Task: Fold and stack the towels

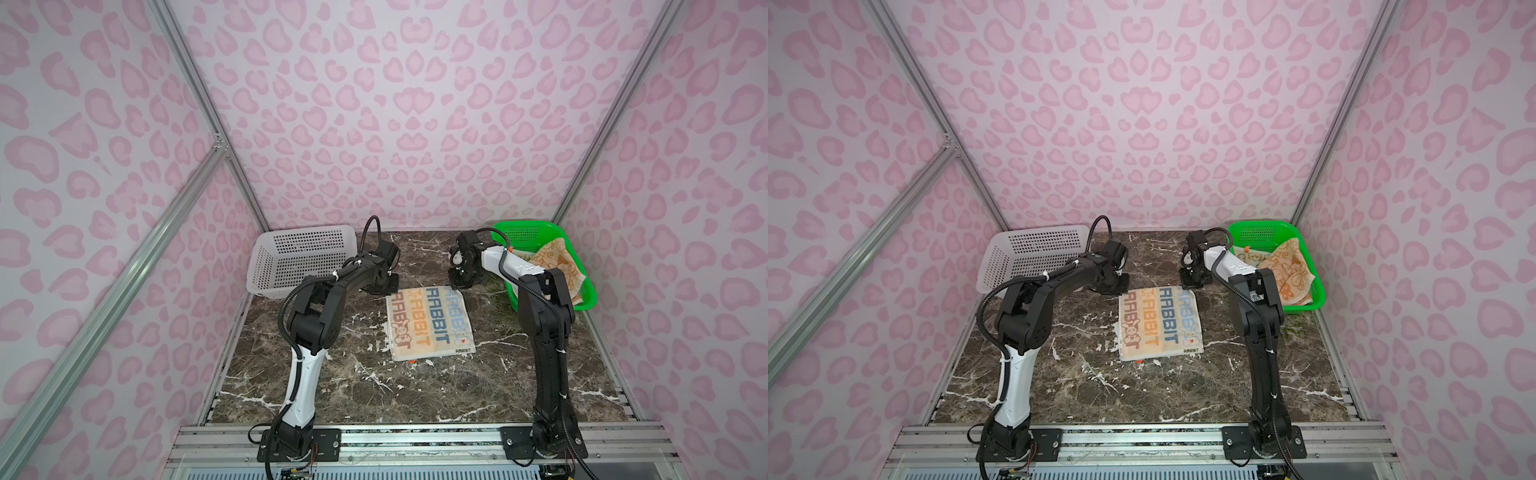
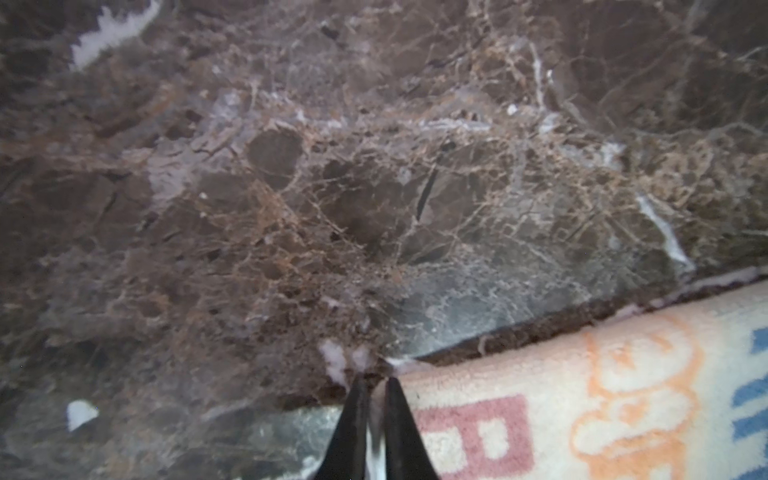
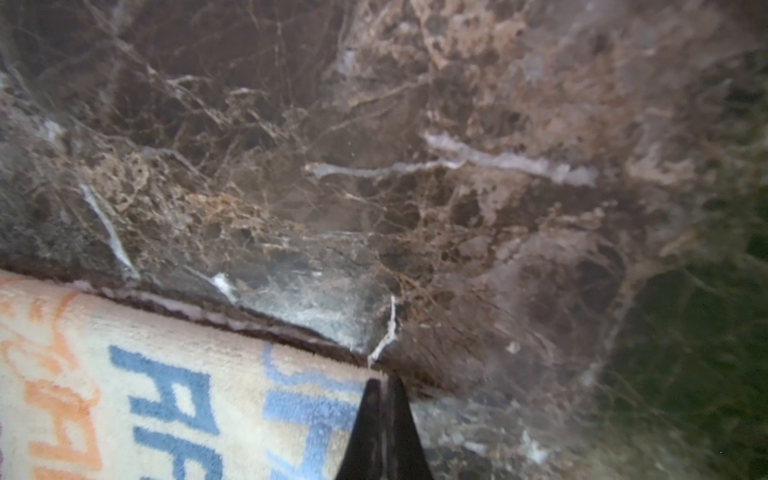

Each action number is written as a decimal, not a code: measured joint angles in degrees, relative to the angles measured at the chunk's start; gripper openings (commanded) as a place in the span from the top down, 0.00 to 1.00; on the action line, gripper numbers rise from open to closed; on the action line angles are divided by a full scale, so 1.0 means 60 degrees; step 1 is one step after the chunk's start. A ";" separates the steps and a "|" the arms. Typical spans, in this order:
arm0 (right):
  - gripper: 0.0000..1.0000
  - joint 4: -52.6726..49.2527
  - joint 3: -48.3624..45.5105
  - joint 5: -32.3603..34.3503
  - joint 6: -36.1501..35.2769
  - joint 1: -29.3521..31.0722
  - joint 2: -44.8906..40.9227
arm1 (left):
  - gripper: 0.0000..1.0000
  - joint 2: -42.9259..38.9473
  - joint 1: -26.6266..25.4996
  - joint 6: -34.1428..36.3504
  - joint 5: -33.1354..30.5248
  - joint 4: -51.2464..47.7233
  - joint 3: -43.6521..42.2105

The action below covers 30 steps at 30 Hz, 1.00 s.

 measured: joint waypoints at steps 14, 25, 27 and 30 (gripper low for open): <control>1.00 -0.0284 -0.0098 -0.0678 0.0339 -0.0237 -0.0597 | 0.97 0.0051 0.0193 0.0463 -0.0033 -0.0845 0.0648; 1.00 -0.0237 -0.0750 -0.1224 0.0510 -0.0393 -0.1621 | 0.97 -0.0696 0.0306 0.0962 0.0073 -0.0918 0.0874; 1.00 -0.0208 -0.0987 -0.1322 0.0597 -0.0390 -0.1887 | 0.97 -0.0987 0.0313 0.0994 0.0073 -0.0878 0.0703; 1.00 -0.0066 -0.1435 -0.1395 0.0678 -0.0361 -0.2390 | 0.96 -0.1490 0.0302 0.0991 0.0109 -0.0721 0.0240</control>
